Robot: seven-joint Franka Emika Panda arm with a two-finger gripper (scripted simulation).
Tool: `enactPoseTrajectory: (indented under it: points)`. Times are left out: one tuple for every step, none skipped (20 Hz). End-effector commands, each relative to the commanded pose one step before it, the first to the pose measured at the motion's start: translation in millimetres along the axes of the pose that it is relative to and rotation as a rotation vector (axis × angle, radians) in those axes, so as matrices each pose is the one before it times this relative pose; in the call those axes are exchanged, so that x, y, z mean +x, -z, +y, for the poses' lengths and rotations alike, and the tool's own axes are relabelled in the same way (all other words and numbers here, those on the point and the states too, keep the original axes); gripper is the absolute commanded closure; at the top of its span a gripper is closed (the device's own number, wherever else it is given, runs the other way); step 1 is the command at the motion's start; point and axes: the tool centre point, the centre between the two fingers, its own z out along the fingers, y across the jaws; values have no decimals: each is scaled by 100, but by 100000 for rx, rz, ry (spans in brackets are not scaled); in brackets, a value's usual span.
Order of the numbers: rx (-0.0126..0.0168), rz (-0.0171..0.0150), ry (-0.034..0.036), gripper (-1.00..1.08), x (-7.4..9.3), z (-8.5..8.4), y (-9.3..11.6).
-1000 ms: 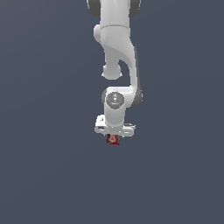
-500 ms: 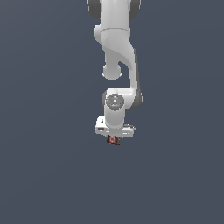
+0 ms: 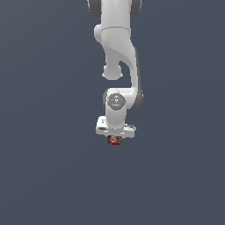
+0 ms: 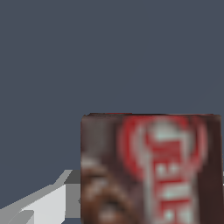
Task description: Pick up the object and move it to a goal position.
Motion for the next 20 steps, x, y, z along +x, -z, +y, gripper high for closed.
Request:
enactPoseTrajectory:
  points:
    - [29,83,60,108,-164,-362,564]
    - [0,0,0,108,-119,-195,321]
    - [0,0,0,108,-139,-225,371]
    - [0,0,0,108,-159,-256,422]
    - [0,0,0,108,-179,-287,475]
    - [-19,-45,2,108,-195,-323,500]
    - [0,0,0,108,-214,-356,588]
    - [0,0,0,108,-229,-395,650]
    - [0,0,0,108,-227,-407,669]
    - [0,0,0,108,-206,-383,629]
    - [0,0,0,108,-188,-357,586]
    - [-24,-42,4,108,-168,-332,510]
    - [0,0,0,108,-154,-297,488]
    - [0,0,0,108,-137,-265,436]
    - [0,0,0,108,-120,-232,383]
    - [0,0,0,108,-101,-200,329]
    - [0,0,0,108,-82,-167,275]
    - [0,0,0,108,-62,-135,221]
    - [0,0,0,108,-42,-103,166]
    - [0,0,0,108,-21,-70,111]
